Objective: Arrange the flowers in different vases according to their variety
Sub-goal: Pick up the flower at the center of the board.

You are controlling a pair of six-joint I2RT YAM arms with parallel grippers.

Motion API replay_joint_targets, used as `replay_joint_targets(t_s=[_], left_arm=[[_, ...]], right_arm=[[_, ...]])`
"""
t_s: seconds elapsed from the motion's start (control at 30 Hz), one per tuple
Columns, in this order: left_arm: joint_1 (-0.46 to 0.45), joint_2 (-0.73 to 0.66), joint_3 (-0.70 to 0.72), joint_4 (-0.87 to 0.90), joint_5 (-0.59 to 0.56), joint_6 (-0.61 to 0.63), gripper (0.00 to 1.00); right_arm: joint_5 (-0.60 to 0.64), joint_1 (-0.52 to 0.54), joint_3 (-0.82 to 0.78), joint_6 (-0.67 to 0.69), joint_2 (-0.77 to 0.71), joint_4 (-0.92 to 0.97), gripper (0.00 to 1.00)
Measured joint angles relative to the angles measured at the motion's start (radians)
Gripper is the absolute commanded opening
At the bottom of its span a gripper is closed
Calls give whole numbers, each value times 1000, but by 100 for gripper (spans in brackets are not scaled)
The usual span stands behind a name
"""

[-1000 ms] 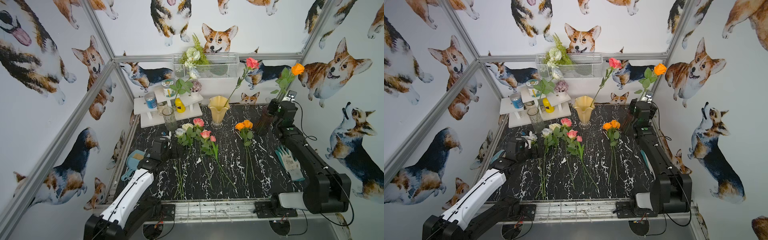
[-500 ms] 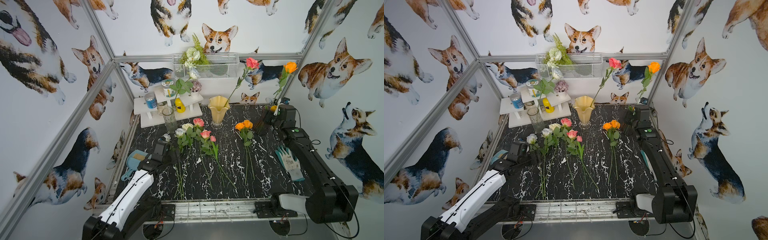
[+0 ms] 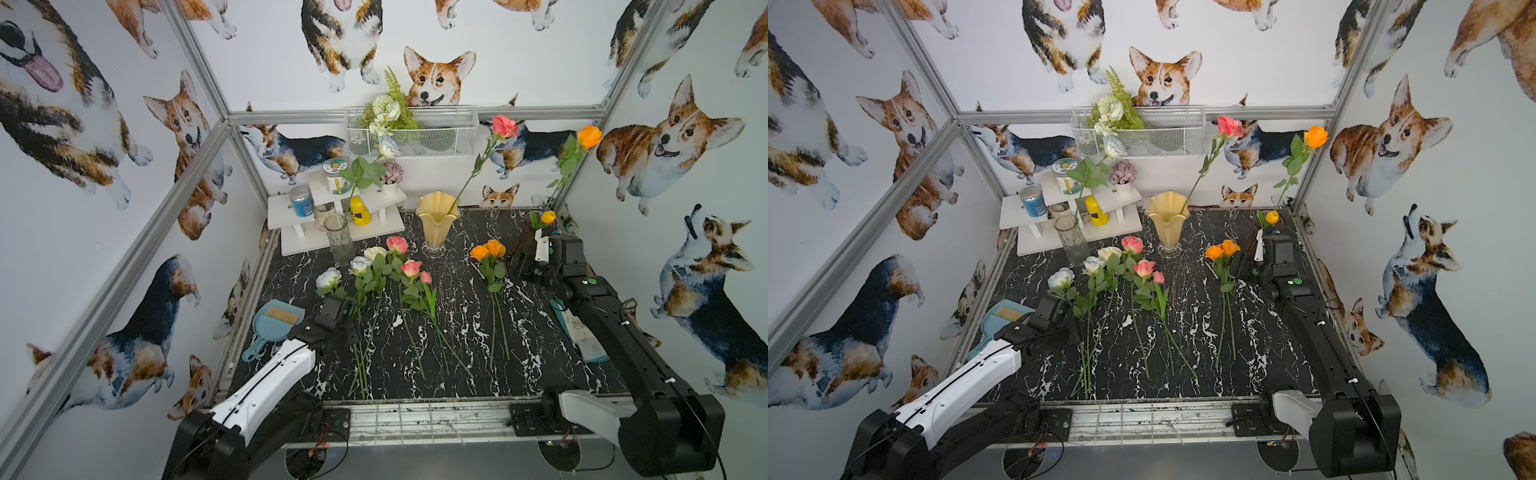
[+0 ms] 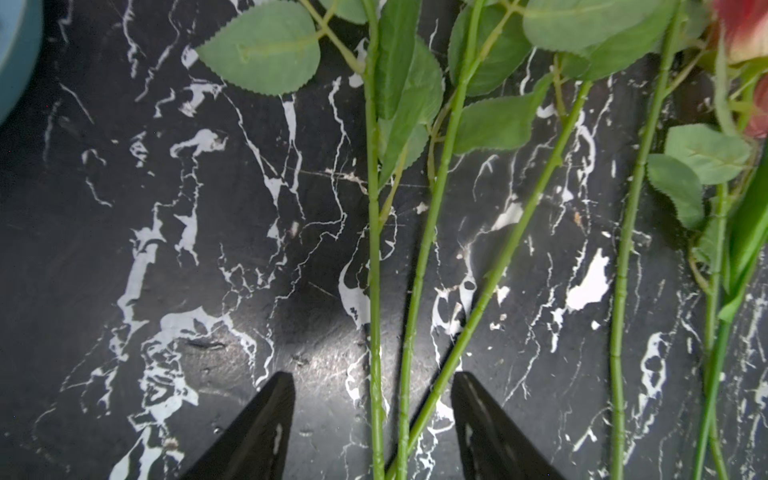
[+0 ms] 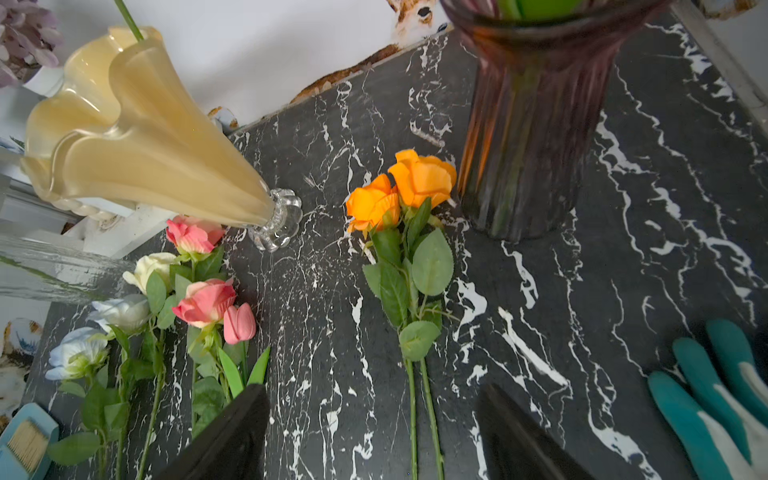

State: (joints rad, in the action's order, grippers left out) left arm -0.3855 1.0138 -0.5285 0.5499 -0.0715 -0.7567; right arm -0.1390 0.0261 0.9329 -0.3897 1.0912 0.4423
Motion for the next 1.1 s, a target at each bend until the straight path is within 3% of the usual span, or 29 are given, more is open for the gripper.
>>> replay_joint_targets(t_s=[0.43, 0.67, 0.83, 1.1], left_arm=[[-1, 174, 18, -139, -14, -34, 43], [0, 214, 13, -156, -26, -38, 31], [0, 242, 6, -162, -29, -38, 28], [2, 290, -4, -220, -33, -49, 9]], right_arm=[[-73, 8, -17, 0, -82, 72, 83], [-74, 8, -25, 1, -89, 84, 83], [-77, 8, -35, 1, -89, 87, 83], [-90, 8, -48, 1, -94, 87, 83]])
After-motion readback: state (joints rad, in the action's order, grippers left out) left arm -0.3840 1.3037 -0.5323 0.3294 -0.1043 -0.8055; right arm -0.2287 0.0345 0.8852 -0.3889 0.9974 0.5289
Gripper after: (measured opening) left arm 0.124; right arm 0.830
